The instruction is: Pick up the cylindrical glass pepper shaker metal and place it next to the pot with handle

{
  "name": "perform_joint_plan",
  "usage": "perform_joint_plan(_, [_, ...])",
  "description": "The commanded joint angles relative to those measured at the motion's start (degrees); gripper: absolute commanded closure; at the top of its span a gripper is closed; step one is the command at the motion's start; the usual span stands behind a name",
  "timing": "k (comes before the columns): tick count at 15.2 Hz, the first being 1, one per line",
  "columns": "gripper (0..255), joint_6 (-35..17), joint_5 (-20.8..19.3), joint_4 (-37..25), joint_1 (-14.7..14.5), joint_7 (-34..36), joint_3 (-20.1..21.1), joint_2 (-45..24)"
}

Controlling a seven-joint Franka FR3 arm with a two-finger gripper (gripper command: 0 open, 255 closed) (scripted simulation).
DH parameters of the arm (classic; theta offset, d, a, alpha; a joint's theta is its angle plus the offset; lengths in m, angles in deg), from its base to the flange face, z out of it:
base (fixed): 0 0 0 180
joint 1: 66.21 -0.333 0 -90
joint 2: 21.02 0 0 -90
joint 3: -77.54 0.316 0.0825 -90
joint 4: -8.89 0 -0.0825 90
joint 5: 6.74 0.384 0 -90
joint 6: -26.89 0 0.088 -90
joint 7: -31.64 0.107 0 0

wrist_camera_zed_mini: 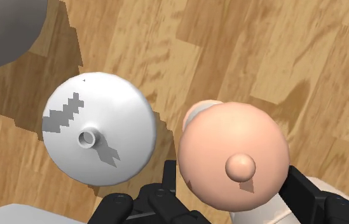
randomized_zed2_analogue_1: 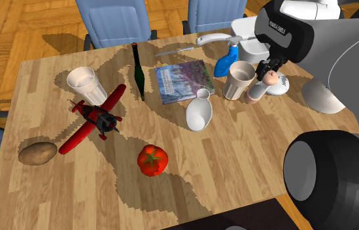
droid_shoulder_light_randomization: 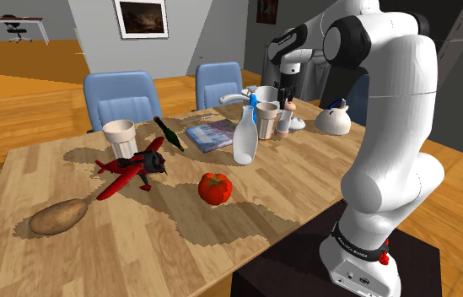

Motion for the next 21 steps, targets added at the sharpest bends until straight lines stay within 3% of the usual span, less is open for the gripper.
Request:
perform_joint_plan(1, [255, 0.0, 0.0, 0.0, 0.0, 0.0, 0.0, 0.0])
perform_joint_plan(3, [255, 0.0, 0.0, 0.0, 0.0, 0.0, 0.0, 0.0])
perform_joint_plan(4, [0, 0.0, 0.0, 0.0, 0.0, 0.0, 0.0, 0.0])
perform_joint_plan(9, [0, 0.0, 0.0, 0.0, 0.0, 0.0, 0.0, 0.0])
perform_joint_plan(13, [0, 6.9, -0.3, -6.1, 0.0, 0.2, -0.1, 0.8])
perform_joint_plan(21, [0, 6.9, -0.3, -6.1, 0.0, 0.2, -0.1, 0.8])
